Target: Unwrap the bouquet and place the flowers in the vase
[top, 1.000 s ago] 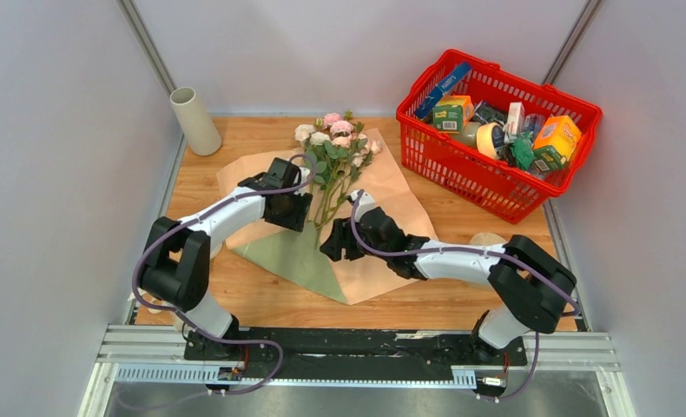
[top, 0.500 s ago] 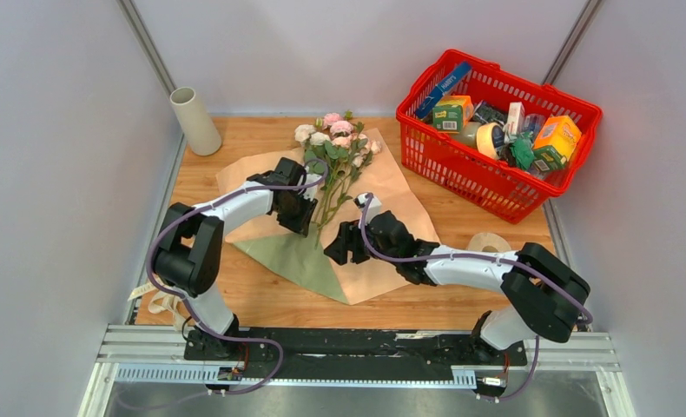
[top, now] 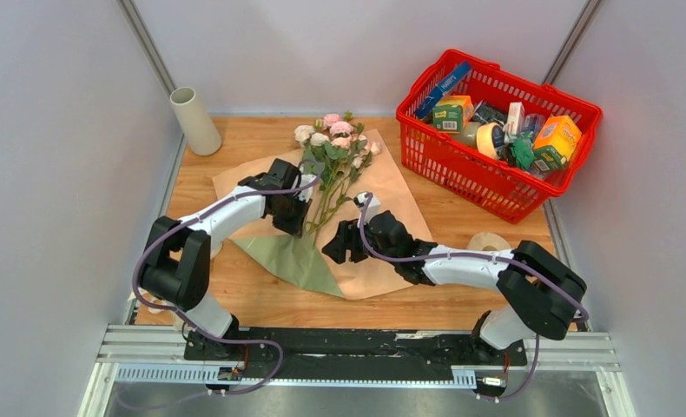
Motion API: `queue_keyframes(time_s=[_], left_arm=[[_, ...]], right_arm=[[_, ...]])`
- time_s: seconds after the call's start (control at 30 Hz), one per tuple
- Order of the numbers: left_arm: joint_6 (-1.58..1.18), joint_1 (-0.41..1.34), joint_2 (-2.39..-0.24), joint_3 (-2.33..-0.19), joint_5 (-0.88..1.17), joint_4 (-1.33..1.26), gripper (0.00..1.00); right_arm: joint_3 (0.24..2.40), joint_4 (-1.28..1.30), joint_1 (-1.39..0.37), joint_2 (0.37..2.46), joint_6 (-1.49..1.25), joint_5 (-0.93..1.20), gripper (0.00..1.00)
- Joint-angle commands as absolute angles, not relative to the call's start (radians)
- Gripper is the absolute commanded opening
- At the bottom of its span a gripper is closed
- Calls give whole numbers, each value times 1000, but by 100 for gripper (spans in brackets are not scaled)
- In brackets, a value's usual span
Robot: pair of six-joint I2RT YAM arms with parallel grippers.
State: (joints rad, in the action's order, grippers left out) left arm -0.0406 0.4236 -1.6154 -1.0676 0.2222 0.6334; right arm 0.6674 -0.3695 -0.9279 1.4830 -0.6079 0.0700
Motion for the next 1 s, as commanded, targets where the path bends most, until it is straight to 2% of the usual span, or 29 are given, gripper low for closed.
queue_keyframes(time_s=[0.0, 0.97], left_arm=[[-81, 420, -1540, -1025, 203, 634, 0], [-230, 420, -1174, -839, 249, 612, 5]], right_arm=[[663, -445, -923, 1525, -635, 86, 66], [707, -560, -922, 1681, -591, 316, 70]])
